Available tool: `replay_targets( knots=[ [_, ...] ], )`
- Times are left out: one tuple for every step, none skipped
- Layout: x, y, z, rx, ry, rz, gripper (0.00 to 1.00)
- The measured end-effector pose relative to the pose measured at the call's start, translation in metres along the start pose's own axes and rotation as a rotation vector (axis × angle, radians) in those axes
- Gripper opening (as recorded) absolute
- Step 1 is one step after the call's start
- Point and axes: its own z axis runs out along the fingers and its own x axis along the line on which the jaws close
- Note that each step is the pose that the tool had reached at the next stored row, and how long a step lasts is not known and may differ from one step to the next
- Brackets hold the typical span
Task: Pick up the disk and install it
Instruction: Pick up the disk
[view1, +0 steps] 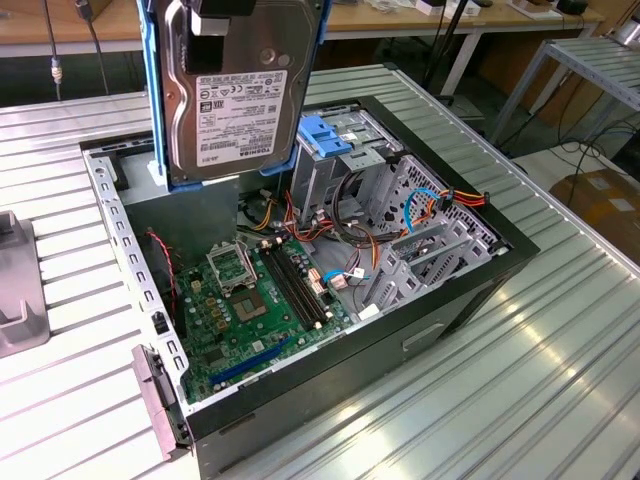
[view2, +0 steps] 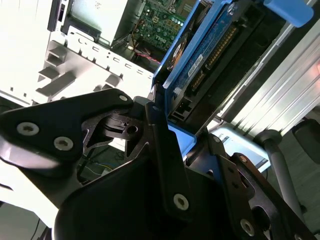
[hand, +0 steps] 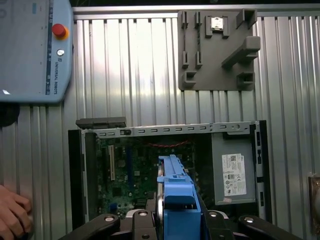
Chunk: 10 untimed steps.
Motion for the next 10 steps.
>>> replay_targets(
  knots=[
    [0.0003, -0.0001, 0.0, 0.0001, 0.0, 0.0, 0.37],
    [0.0005, -0.0002, 0.0, 0.0001, 0.0, 0.0, 0.37],
    [0.0008, -0.0003, 0.0, 0.0, 0.0, 0.0, 0.37],
    [0.001, -0.0004, -0.0001, 0.0, 0.0, 0.0, 0.37],
    [0.0012, -0.0004, -0.0001, 0.0001, -0.0001, 0.0, 0.37],
    [0.0016, -0.0005, -0.0001, 0.0001, 0.0, 0.0, 0.37],
    [0.0019, -0.0006, -0.0001, 0.0, 0.0, 0.0, 0.37],
    [0.0022, -0.0007, -0.0002, 0.0, 0.0, 0.0, 0.37],
    [0.0027, -0.0008, -0.0002, 0.0001, 0.0, 0.0, 0.37],
    [0.003, -0.0009, -0.0002, 0.0, -0.0001, 0.0, 0.37]
  ],
)
